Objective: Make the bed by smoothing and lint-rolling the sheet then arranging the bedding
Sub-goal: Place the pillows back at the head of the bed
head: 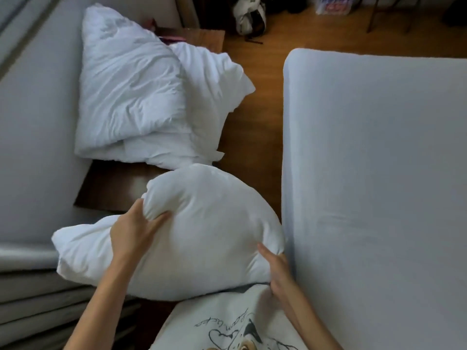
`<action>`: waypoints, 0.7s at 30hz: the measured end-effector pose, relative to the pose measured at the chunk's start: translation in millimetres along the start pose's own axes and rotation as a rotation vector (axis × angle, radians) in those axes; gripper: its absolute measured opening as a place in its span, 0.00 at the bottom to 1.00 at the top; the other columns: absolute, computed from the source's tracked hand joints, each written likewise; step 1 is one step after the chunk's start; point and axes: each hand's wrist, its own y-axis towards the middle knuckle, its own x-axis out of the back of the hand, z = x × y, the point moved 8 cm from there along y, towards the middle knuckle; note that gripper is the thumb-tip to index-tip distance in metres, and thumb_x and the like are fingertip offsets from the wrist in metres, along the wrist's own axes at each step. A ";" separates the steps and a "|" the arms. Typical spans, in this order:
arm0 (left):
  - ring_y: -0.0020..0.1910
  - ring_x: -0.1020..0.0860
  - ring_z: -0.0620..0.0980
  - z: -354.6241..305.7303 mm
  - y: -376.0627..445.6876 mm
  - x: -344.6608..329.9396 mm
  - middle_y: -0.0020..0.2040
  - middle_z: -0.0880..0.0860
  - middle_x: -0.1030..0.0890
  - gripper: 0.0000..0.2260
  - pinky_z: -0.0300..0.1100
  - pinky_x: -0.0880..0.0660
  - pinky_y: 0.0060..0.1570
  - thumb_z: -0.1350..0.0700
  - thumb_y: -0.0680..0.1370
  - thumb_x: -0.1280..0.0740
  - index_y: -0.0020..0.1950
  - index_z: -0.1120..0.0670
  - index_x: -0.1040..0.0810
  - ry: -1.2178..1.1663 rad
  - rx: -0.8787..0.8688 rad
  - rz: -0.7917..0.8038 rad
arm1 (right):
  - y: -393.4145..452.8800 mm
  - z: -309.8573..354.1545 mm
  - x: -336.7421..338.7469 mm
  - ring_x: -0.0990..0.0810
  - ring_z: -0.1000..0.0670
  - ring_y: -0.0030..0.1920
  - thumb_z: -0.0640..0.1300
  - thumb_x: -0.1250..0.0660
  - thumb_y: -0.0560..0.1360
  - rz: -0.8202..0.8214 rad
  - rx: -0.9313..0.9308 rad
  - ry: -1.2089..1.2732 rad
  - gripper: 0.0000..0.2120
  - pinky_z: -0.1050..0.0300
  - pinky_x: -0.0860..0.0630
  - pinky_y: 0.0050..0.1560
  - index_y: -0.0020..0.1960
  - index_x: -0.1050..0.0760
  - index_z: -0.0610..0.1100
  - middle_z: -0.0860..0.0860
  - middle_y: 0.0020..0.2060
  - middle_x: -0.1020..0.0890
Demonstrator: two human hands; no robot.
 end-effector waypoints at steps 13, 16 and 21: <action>0.37 0.24 0.54 -267.4 68.9 -39.9 0.33 0.48 0.22 0.18 0.49 0.30 0.37 0.38 0.68 0.32 0.41 0.53 0.24 -0.339 -0.403 0.084 | -1.7 207.4 131.3 0.15 0.47 0.47 0.36 0.29 0.72 -0.207 0.488 0.245 0.13 0.52 0.22 0.49 0.56 0.22 0.45 0.49 0.47 0.14; 0.41 0.20 0.50 -278.9 105.8 -63.3 0.39 0.46 0.19 0.16 0.51 0.24 0.41 0.40 0.67 0.29 0.46 0.50 0.21 -0.462 -0.334 0.140 | 20.2 271.6 140.7 0.16 0.44 0.47 0.34 0.29 0.72 -0.241 0.556 0.182 0.12 0.50 0.22 0.49 0.55 0.21 0.42 0.46 0.47 0.15; 0.41 0.21 0.42 -285.6 172.2 -113.2 0.41 0.44 0.18 0.23 0.42 0.28 0.39 0.35 0.61 0.31 0.46 0.51 0.21 -0.556 -0.209 0.249 | 82.6 352.9 124.5 0.16 0.43 0.44 0.35 0.25 0.67 -0.326 0.560 0.102 0.14 0.55 0.20 0.42 0.52 0.21 0.41 0.44 0.45 0.15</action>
